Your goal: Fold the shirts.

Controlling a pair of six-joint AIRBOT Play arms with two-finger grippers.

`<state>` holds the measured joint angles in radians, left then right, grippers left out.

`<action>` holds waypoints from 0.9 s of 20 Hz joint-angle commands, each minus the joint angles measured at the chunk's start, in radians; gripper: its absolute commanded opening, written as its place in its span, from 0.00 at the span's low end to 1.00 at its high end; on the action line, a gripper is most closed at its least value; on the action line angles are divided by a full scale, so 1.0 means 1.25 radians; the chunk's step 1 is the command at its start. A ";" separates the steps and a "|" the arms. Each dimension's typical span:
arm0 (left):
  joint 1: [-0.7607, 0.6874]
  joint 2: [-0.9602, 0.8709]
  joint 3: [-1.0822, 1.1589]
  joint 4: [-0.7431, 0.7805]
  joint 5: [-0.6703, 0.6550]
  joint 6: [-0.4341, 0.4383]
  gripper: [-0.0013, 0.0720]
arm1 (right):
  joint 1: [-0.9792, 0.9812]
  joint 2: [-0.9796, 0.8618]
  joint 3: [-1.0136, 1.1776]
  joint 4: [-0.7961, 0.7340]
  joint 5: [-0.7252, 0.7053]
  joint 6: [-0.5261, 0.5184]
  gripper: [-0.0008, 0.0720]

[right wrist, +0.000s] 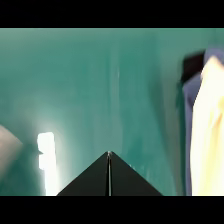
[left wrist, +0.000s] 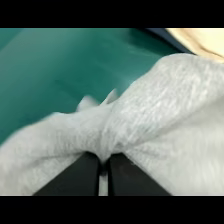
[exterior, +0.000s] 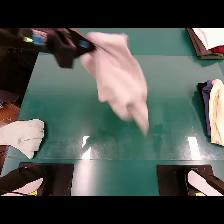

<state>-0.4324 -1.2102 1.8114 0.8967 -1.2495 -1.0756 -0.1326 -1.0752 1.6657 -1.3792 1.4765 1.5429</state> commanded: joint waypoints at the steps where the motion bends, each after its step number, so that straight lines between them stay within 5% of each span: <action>1: -0.050 -0.092 0.011 -0.043 -0.004 0.032 0.05 | 0.001 0.000 0.073 0.000 -0.008 0.001 0.03; 4: -0.049 -0.217 0.011 -0.003 0.019 0.021 0.05 | 0.001 0.000 0.084 -0.001 0.001 0.001 0.03; 5: -0.049 -0.250 0.011 0.021 0.020 0.003 0.33 | 0.001 0.000 0.082 -0.001 0.001 0.001 0.03; 6: -0.046 -0.277 0.011 0.063 0.014 -0.037 0.76 | 0.001 0.000 0.082 -0.001 0.002 0.001 0.03; 7: -0.039 -0.291 0.011 0.099 0.001 -0.074 0.89 | 0.001 0.000 0.082 -0.001 0.001 0.001 0.03; 13: 0.116 -0.294 -0.010 0.123 -0.198 -0.184 0.89 | 0.001 0.000 0.082 -0.001 0.001 0.000 0.03; 18: 0.116 -0.294 -0.201 0.061 -0.184 -0.208 0.89 | 0.001 -0.001 0.082 -0.001 0.001 0.001 0.03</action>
<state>-0.2939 -1.5757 1.6783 1.0065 -1.4662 -1.3025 -0.1326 -1.0756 1.7672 -1.3804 1.4769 1.5429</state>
